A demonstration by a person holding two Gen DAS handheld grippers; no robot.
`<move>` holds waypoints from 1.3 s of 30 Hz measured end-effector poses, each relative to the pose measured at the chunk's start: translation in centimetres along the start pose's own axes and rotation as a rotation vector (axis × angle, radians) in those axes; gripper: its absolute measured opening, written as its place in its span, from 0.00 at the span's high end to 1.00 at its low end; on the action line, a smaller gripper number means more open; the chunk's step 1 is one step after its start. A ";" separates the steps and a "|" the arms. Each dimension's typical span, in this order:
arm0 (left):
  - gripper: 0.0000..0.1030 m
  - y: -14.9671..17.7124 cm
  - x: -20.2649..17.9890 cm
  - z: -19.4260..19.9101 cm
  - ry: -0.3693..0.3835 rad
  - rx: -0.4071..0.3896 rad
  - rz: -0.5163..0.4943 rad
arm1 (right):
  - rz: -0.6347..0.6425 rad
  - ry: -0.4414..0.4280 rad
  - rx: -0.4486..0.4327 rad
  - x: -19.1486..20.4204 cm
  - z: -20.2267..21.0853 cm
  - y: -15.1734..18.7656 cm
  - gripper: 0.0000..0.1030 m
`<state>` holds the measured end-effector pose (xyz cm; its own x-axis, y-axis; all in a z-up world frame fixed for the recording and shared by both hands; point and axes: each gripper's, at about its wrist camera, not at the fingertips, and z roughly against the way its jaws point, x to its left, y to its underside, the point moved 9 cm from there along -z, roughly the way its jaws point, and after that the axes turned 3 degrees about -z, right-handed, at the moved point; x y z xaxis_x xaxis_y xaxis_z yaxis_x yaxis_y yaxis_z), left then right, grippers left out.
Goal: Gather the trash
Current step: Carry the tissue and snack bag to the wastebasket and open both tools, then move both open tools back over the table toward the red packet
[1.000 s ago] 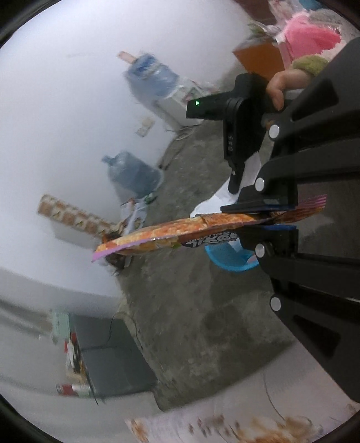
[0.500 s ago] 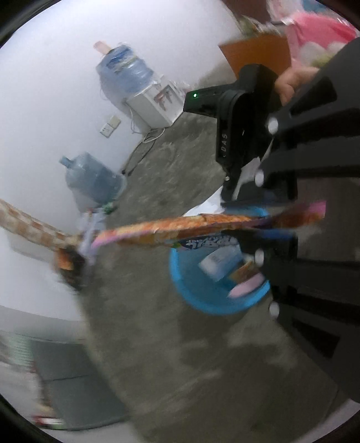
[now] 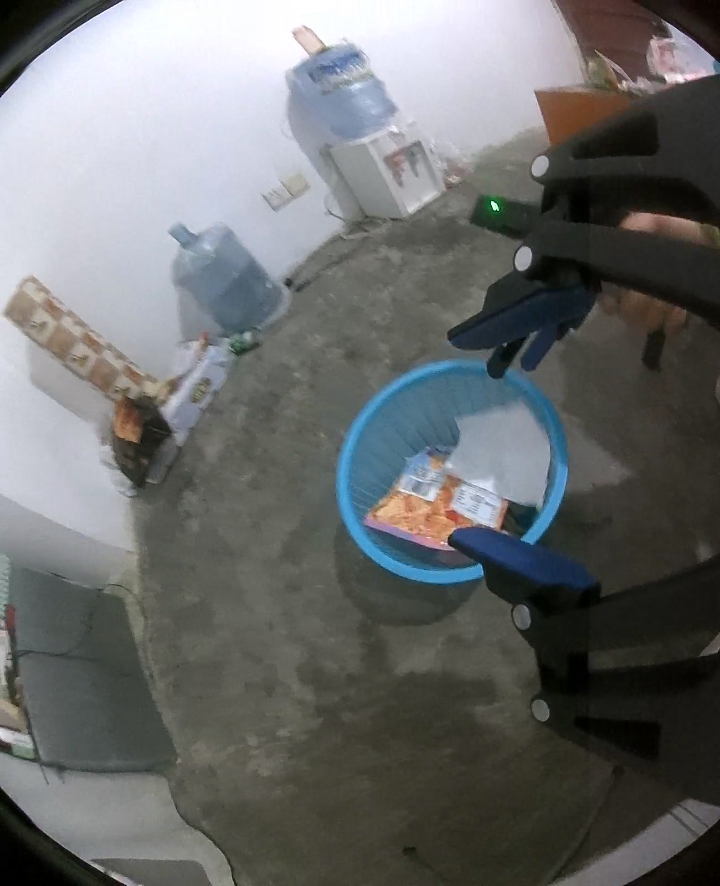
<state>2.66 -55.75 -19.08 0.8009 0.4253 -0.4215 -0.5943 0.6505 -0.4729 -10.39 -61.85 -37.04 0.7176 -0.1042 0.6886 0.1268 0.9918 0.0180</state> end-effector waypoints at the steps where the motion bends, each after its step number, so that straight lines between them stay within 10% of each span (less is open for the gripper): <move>1: 0.33 -0.3 -0.4 0.8 -0.004 -0.012 -0.005 | 0.008 -0.003 -0.006 0.2 0.3 0.0 0.49; 16: 0.20 0.7 -0.7 18.4 -0.060 -0.197 -0.126 | 0.384 -0.060 -0.049 11.6 3.8 4.9 0.35; 39: 0.13 13.3 19.6 45.3 -0.580 -0.557 0.090 | 1.033 -0.264 0.228 32.5 6.0 29.3 0.28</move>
<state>13.78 -10.23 1.40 0.5681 0.8190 -0.0802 -0.4850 0.2545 -0.8366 12.49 -35.69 -9.77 0.2316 0.7799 0.5815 -0.6024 0.5843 -0.5437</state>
